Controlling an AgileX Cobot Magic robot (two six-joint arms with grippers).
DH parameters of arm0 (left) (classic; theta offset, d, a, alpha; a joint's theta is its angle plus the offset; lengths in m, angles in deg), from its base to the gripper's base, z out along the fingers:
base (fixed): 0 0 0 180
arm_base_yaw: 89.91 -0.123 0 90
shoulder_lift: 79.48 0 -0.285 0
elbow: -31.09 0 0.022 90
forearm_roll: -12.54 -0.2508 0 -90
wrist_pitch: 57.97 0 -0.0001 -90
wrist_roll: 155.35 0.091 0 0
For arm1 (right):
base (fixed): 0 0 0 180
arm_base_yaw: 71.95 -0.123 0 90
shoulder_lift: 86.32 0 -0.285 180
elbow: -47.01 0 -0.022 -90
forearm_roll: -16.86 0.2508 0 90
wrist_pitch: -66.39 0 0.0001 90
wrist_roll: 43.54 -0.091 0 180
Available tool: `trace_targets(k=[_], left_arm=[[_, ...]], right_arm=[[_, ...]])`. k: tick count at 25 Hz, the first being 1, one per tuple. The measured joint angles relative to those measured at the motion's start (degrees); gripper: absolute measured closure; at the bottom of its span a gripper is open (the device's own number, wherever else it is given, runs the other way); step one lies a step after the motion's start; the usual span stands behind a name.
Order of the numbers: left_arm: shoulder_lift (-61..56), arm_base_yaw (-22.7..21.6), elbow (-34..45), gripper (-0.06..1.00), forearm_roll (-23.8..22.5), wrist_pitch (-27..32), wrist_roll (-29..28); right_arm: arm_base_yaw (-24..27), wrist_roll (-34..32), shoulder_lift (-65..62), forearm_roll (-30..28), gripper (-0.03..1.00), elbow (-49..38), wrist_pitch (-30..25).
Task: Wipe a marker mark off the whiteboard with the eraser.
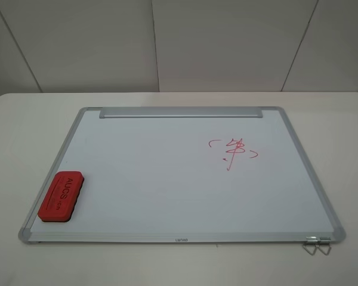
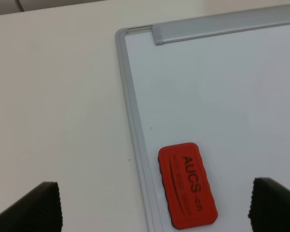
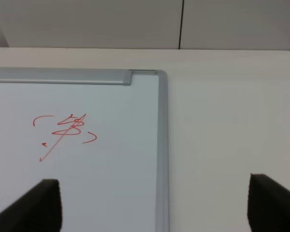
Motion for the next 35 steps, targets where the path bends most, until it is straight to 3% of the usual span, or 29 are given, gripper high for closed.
trace_targets(k=[8, 15, 20, 24, 35], left_arm=[[-9.3, 0.0, 3.8, 0.17, 0.4, 6.9, 4.3], [-17.6, 0.0, 10.5, 0.17, 7.8, 7.2, 7.8], [-24.5, 0.0, 12.1, 0.17, 10.6, 7.7, 9.9], [-29.4, 0.0, 12.1, 0.17, 11.0, 8.0, 10.0], [-29.7, -0.3, 12.1, 0.17, 11.0, 8.1, 9.7]], right_arm=[[0.0, 0.0, 0.0, 0.0, 0.27, 0.0, 0.0], [0.0, 0.0, 0.0, 0.0, 0.27, 0.0, 0.0], [0.0, 0.0, 0.0, 0.0, 0.27, 0.0, 0.0], [0.0, 0.0, 0.0, 0.0, 0.27, 0.0, 0.0], [0.0, 0.0, 0.0, 0.0, 0.27, 0.0, 0.0]])
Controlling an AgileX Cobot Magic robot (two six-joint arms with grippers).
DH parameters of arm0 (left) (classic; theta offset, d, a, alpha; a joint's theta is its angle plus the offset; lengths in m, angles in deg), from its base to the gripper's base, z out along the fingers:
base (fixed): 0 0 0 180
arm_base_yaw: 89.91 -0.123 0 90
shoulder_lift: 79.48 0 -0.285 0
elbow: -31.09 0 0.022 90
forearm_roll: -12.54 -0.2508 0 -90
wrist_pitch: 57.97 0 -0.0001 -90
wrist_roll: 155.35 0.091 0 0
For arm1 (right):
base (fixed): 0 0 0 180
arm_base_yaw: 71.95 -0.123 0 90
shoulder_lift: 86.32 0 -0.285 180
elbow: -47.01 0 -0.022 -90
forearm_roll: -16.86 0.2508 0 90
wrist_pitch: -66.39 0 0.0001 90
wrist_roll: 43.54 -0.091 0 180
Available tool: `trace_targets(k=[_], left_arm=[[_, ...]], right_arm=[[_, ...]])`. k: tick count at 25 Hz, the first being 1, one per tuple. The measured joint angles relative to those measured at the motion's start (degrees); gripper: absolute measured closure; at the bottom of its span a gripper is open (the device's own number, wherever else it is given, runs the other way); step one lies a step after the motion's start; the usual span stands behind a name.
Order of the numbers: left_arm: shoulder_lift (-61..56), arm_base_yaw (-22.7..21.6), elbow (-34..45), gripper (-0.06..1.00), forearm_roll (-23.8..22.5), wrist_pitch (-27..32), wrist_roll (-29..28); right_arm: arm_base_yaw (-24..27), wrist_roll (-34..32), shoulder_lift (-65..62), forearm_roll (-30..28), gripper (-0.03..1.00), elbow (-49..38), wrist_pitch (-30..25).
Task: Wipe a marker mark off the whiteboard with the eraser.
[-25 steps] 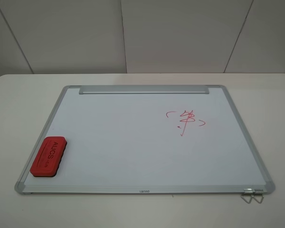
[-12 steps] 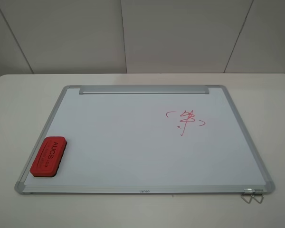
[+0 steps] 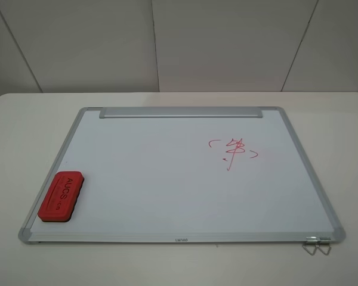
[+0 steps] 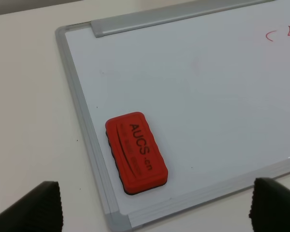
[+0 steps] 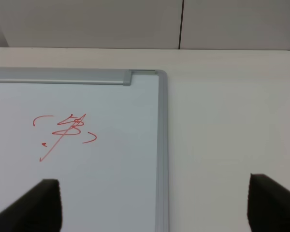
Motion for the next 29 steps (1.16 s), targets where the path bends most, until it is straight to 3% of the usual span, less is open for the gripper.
trace_targets(k=[2, 10, 29], left_arm=[[0.0, -2.0, 0.0, 0.17, 0.0, 0.0, 0.0], [0.0, -18.0, 0.0, 0.17, 0.0, 0.1, 0.0], [0.0, -19.0, 0.0, 0.17, 0.0, 0.1, -0.1]], right_arm=[[0.0, 0.0, 0.0, 0.0, 0.27, 0.0, 0.0], [0.0, 0.0, 0.0, 0.0, 0.27, 0.0, 0.0], [0.0, 0.0, 0.0, 0.0, 0.27, 0.0, 0.0]])
